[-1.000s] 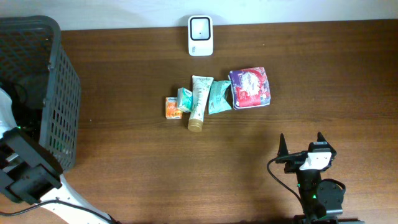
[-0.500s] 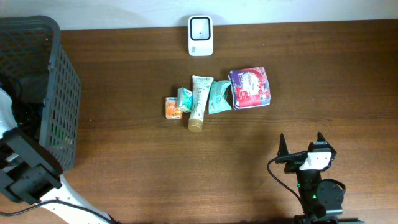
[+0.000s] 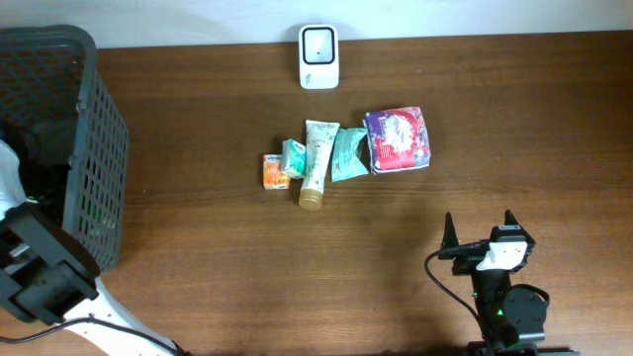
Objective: Scan the item barcode
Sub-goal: 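Reach into the basket and grasp the green bottle with left gripper, then carry the green Knorr bottle past the scanner and set it on the table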
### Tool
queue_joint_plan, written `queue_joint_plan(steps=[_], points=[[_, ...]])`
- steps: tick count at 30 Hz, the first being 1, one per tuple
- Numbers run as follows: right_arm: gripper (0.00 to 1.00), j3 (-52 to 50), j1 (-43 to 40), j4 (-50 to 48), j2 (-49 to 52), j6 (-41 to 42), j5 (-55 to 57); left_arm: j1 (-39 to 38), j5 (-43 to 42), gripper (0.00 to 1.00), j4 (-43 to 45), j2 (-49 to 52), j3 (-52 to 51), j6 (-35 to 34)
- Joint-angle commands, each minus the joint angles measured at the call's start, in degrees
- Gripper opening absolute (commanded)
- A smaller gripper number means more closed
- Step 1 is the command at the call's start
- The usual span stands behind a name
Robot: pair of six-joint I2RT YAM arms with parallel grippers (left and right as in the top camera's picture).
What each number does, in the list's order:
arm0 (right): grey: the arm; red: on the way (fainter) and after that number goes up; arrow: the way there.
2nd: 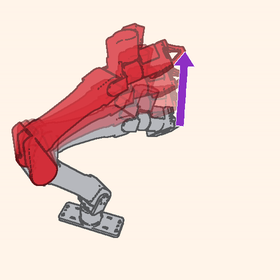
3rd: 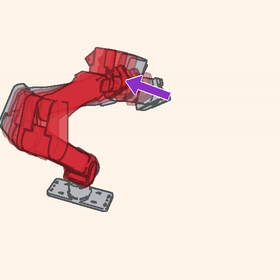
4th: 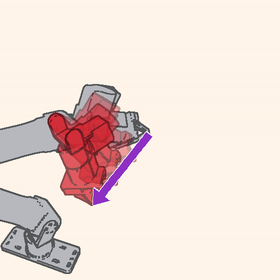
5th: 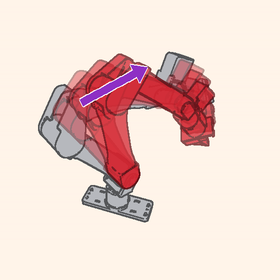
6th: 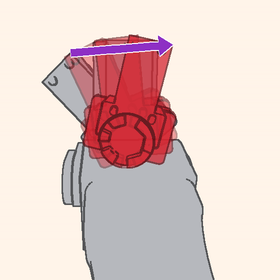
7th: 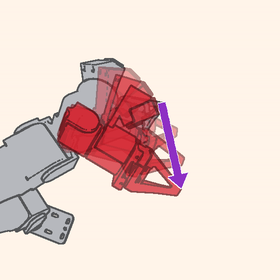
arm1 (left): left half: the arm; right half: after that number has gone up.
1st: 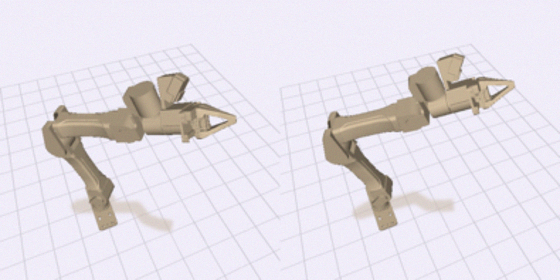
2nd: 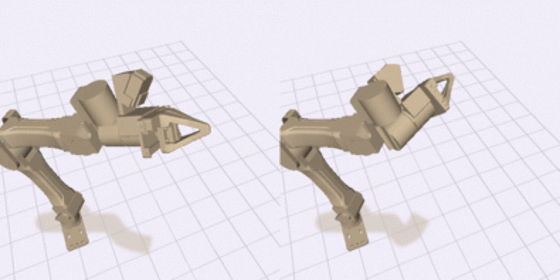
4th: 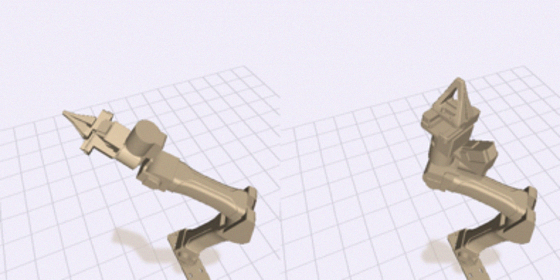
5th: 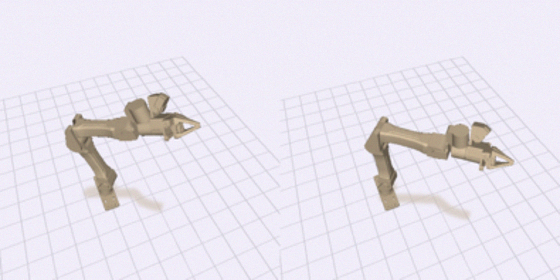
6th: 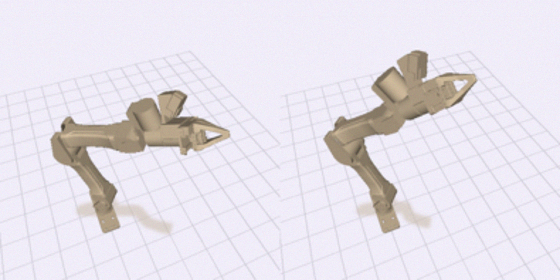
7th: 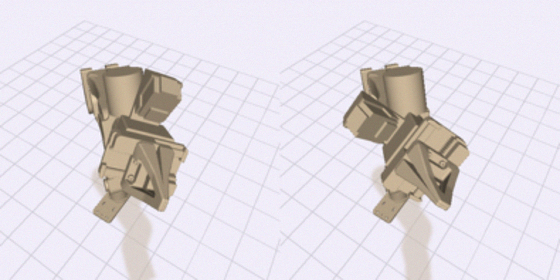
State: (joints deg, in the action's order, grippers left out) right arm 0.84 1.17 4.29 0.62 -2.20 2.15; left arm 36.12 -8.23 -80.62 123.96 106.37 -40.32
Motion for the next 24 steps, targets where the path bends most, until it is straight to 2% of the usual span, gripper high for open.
queue_joint_plan(steps=[1,4,6,11,17,19,21,23,24], points=[[0.99,-0.52,0.31,0.13,-0.42,-0.39,0.68,0.31,6.78,0.88,1.64,-1.57,-0.48,-0.31],[0.99,-0.52,0.31,0.15,-0.42,-0.39,0.68,0.31,6.58,0.84,1.88,-1.57,-0.48,-0.33],[0.99,-0.52,0.31,0.13,-0.44,-0.39,0.68,0.31,6.47,0.74,1.95,-1.57,-0.48,-0.33],[0.99,-0.52,0.31,0.15,-0.42,-0.39,0.68,0.26,0.90,0.74,1.01,-1.57,-0.48,-0.33],[0.99,-0.52,0.31,0.13,-0.42,-0.39,0.68,0.26,0.94,0.71,1.03,-1.57,-0.48,-0.31],[0.99,-0.52,0.31,0.15,-0.42,-0.39,0.68,0.28,0.94,0.68,1.11,-1.57,-0.48,0.09],[0.98,-0.52,0.31,0.13,-0.42,-0.39,0.68,0.44,0.94,0.59,1.57,-1.57,-0.48,0.09],[0.99,-0.52,0.31,0.13,-0.42,-0.39,0.68,0.55,0.92,0.41,2.38,-1.57,-0.35,0.09],[0.99,-0.52,0.31,0.15,-0.44,-0.39,0.68,0.52,0.94,0.41,2.73,-1.57,-0.04,0.09]])
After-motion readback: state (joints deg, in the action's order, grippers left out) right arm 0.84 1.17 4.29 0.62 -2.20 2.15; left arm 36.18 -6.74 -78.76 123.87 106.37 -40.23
